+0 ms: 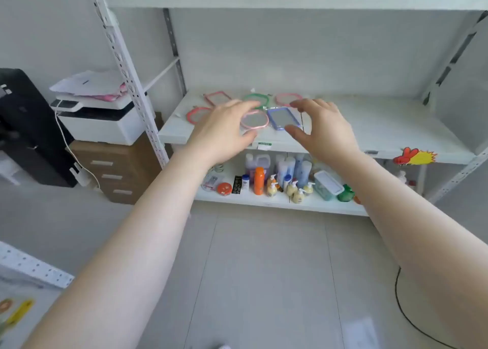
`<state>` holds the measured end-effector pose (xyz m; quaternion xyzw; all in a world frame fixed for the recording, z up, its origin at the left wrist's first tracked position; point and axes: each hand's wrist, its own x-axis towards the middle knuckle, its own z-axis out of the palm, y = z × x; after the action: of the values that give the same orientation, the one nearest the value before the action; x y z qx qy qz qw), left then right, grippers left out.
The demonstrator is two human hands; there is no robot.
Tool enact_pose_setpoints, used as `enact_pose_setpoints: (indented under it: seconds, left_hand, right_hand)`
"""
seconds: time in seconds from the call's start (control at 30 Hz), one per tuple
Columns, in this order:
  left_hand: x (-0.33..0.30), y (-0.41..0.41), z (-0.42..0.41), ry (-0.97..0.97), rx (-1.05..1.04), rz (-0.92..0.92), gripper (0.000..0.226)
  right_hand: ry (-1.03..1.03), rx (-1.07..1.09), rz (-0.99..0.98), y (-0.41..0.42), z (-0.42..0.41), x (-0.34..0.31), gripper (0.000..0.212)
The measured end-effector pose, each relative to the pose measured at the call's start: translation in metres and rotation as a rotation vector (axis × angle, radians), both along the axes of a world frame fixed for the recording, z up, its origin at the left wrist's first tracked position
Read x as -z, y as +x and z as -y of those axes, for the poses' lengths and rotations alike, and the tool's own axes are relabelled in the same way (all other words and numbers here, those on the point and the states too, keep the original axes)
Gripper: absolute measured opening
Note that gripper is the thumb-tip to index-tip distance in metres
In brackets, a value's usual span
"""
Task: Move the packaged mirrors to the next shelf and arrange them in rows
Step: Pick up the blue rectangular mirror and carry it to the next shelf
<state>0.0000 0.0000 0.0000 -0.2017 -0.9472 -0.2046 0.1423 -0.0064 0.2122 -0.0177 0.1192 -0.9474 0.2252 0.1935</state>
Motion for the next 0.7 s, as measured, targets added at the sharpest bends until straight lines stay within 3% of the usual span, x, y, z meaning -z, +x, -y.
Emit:
enact_pose_setpoints:
  seconds: [0.37, 0.7]
  left_hand:
    - [0.107, -0.069, 0.028, -0.082, -0.013, 0.251, 0.059]
    - [0.143, -0.164, 0.063, -0.160, 0.004, 0.356, 0.055]
  right_hand:
    - [0.075, 0.095, 0.253, -0.051, 0.023, 0.106, 0.050]
    - [0.057, 0.157, 0.361, -0.135, 0.060, 0.143, 0.052]
